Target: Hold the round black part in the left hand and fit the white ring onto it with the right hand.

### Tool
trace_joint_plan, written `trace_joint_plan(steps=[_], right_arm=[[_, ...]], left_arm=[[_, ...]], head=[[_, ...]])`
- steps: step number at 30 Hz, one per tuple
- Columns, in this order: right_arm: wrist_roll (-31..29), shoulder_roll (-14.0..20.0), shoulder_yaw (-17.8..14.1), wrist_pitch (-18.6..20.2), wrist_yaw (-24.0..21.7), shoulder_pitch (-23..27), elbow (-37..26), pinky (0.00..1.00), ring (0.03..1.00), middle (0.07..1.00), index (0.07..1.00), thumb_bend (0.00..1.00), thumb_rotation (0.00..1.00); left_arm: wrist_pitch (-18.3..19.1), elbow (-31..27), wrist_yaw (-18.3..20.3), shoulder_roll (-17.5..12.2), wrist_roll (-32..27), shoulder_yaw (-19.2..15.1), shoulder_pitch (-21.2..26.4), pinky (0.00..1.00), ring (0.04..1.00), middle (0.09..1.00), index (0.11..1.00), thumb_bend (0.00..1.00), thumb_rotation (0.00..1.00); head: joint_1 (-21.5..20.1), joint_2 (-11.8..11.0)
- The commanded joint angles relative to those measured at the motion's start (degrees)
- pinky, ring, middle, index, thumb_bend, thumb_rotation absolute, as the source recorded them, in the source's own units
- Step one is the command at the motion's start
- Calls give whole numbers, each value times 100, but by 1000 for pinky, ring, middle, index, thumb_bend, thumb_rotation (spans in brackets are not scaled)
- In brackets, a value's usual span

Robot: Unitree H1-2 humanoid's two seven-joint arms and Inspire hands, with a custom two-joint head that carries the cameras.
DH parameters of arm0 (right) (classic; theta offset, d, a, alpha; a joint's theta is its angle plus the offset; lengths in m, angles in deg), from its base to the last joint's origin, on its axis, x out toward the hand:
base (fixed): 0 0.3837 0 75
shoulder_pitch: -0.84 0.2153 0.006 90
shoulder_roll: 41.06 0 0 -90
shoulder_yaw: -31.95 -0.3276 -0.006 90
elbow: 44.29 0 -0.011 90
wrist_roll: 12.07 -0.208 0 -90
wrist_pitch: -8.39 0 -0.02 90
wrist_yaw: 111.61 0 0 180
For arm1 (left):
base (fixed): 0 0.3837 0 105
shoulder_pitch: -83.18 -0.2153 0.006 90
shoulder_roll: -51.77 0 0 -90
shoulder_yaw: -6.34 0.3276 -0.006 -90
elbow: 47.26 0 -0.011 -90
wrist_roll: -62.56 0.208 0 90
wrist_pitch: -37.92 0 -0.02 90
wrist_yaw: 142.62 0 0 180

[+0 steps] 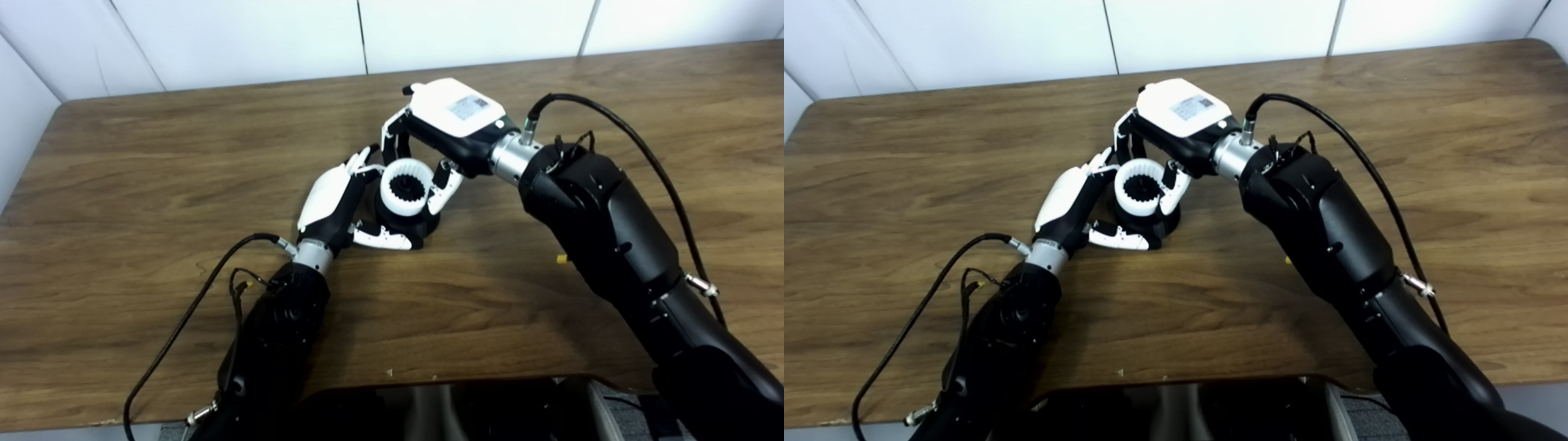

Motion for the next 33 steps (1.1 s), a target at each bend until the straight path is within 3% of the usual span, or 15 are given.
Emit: trace_joint_plan(steps=[1,33], right_arm=[[5,-71,38,-69,87,295,9,963,733,489,492,526,12],[167,86,237,-334,335,540,690,940,711,490,493,526,13]], left_arm=[[-9,-72,-28,19,108,32,113,1000,1000,1000,606,979,287],[127,-131,30,-7,48,23,165,1000,1000,1000,613,964,279]], head=[[5,3],[21,24]])
